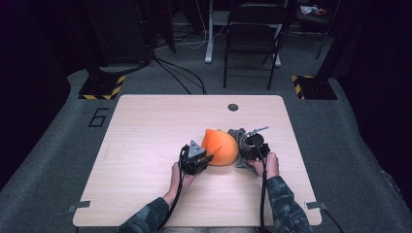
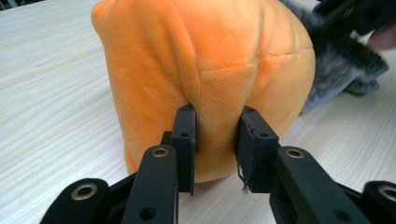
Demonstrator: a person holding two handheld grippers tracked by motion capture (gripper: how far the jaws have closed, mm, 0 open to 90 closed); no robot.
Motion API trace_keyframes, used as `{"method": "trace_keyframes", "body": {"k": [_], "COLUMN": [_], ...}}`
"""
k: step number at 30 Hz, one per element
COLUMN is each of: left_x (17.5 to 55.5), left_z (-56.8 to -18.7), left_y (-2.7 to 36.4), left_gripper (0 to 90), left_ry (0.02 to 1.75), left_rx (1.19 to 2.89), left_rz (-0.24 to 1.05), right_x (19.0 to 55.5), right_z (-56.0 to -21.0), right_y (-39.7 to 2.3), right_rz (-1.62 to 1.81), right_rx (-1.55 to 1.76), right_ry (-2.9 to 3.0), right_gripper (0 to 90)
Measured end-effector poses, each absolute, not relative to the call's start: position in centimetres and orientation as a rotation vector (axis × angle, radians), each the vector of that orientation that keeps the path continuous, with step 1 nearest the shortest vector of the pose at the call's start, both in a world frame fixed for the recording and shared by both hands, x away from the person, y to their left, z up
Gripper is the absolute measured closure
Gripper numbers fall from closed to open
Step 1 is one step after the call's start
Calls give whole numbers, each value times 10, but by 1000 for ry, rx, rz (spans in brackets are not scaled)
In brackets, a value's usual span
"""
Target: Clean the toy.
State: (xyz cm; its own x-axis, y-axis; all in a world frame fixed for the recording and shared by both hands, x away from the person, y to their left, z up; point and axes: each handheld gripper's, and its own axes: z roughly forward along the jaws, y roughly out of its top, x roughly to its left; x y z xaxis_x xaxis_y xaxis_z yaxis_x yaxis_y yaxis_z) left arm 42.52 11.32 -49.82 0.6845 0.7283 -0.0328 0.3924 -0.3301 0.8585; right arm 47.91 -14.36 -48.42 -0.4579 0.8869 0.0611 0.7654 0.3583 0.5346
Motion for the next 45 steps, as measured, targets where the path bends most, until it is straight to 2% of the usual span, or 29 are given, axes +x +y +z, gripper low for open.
{"method": "trace_keyframes", "body": {"k": [4, 8, 12, 14, 17, 20, 23, 27, 31, 41, 45], "left_x": [425, 426, 427, 426, 417, 417, 422, 419, 422, 416, 414], "left_z": [-498, -498, -499, -497, -489, -492, -504, -506, -502, -479, -479], "left_y": [114, 114, 116, 117, 111, 103, 103, 104, 108, 107, 104], "left_gripper": [703, 698, 679, 615, 455, 383, 427, 636, 740, 769, 763], "left_ry": [874, 876, 878, 878, 823, 811, 856, 835, 855, 904, 898], "left_rx": [1948, 1941, 1935, 1925, 1946, 1977, 1957, 1950, 1921, 1890, 1904], "left_rz": [444, 448, 440, 456, 513, 566, 567, 595, 552, 511, 511], "right_x": [481, 474, 464, 461, 461, 463, 465, 465, 465, 439, 435], "right_z": [-485, -456, -430, -433, -439, -439, -442, -442, -436, -388, -397], "right_y": [-145, -150, -137, -122, -112, -117, -119, -117, -120, -98, -76], "right_rz": [737, 845, 1004, 986, 943, 962, 980, 990, 1007, 1144, 1108], "right_rx": [1502, 1470, 1377, 1337, 1311, 1328, 1344, 1332, 1340, 1187, 1151], "right_ry": [2370, 2284, 2320, 2374, 2351, 2354, 2350, 2345, 2323, 2292, 2355], "right_gripper": [711, 714, 714, 715, 717, 716, 716, 722, 726, 723, 711]}}
